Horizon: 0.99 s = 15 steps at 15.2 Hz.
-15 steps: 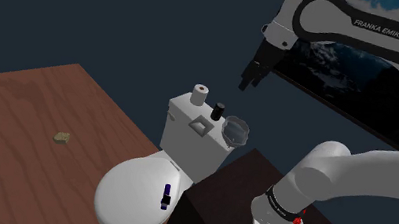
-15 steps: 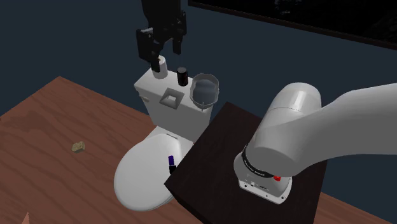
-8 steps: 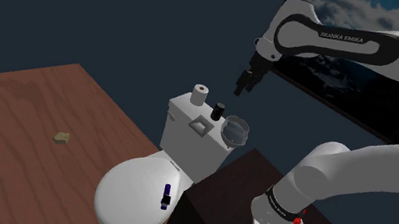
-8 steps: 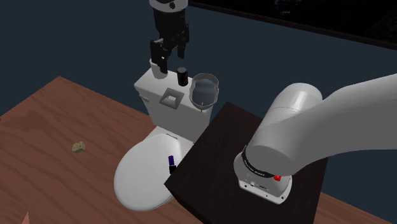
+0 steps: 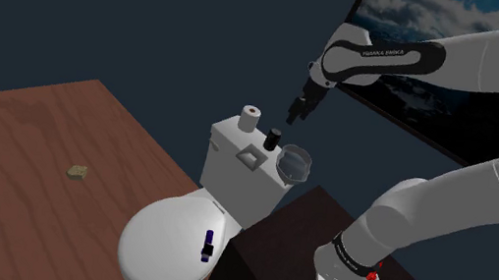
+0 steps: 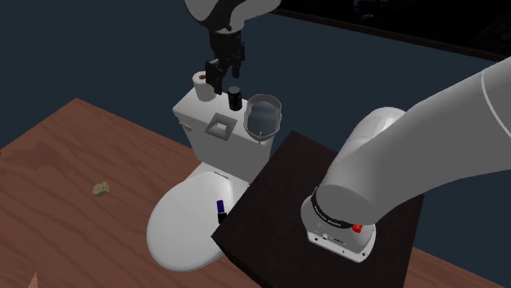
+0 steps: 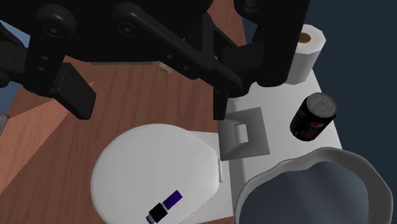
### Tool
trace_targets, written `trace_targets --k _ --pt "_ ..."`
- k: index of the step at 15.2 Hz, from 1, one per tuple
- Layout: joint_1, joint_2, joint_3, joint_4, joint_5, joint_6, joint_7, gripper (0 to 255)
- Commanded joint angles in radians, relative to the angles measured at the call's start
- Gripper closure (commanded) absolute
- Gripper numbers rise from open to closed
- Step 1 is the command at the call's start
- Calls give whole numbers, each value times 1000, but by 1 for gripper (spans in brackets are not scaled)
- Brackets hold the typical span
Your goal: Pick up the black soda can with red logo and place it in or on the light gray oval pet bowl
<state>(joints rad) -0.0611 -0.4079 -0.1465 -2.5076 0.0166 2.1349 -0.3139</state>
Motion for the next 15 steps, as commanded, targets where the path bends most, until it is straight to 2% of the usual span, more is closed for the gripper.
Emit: trace_targets --k 1,7,15 --pt "-5 63 -22 3 2 63 -33 0" --pt "-19 279 -91 71 43 209 -155 0" --pt "-64 589 -129 239 182 336 -349 0"
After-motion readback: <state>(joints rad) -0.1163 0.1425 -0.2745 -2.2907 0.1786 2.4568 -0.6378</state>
